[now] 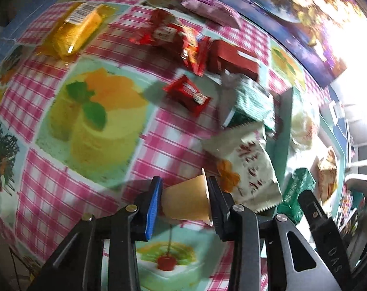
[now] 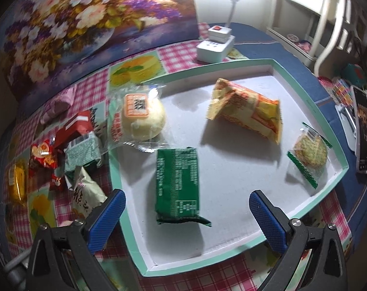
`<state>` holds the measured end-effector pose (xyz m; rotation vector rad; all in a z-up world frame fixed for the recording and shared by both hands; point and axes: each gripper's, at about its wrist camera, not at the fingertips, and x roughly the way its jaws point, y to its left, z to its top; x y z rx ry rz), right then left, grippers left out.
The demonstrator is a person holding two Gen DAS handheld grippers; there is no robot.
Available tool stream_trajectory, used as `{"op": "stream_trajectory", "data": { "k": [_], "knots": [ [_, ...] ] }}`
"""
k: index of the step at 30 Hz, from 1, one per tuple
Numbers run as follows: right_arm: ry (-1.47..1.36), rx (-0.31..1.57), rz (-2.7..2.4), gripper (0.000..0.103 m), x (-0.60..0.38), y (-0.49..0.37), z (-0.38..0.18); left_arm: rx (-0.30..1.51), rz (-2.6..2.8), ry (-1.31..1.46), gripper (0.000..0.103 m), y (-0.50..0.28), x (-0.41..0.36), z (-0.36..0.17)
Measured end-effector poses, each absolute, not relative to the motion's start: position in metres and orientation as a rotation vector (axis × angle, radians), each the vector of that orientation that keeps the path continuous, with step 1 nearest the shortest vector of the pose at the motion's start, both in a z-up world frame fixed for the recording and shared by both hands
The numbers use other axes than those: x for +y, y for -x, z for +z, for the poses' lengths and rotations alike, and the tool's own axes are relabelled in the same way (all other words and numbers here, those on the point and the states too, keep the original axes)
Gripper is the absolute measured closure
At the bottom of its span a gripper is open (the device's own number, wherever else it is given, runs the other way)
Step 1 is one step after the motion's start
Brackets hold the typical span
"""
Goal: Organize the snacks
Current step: 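Grasp the small yellow wrapped snack with the left gripper and lift, then grasp white pastry pack with right gripper while left gripper holds yellow cup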
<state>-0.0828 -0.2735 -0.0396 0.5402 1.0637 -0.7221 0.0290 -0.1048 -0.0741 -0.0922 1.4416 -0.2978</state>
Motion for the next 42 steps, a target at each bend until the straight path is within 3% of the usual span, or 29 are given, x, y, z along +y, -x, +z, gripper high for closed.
{"op": "stream_trajectory", "data": {
  "k": [13,14,16,22,39,42],
  "knots": [
    [-0.319,1.048,-0.55,0.001,-0.228,0.041,-0.038,1.395,-0.109,0.258,0.064,-0.053,-0.039,-0.068],
    [-0.308,1.044,-0.531,0.002,-0.224,0.038,-0.038,1.392,-0.102,0.267,0.064,-0.055,-0.035,-0.068],
    [-0.29,1.038,-0.496,0.015,-0.219,0.033,-0.037,1.386,-0.084,0.288,0.064,-0.059,-0.025,-0.067],
    [-0.23,1.015,-0.418,0.028,-0.199,0.018,-0.036,1.361,-0.033,0.341,0.064,-0.066,0.0,-0.062],
    [-0.159,1.093,-0.309,0.029,-0.178,0.0,-0.063,1.356,-0.031,0.391,0.064,-0.064,0.016,-0.057],
    [-0.197,1.106,-0.263,0.034,-0.176,0.0,-0.066,1.356,-0.034,0.396,0.064,-0.064,0.016,-0.057]
  ]
}}
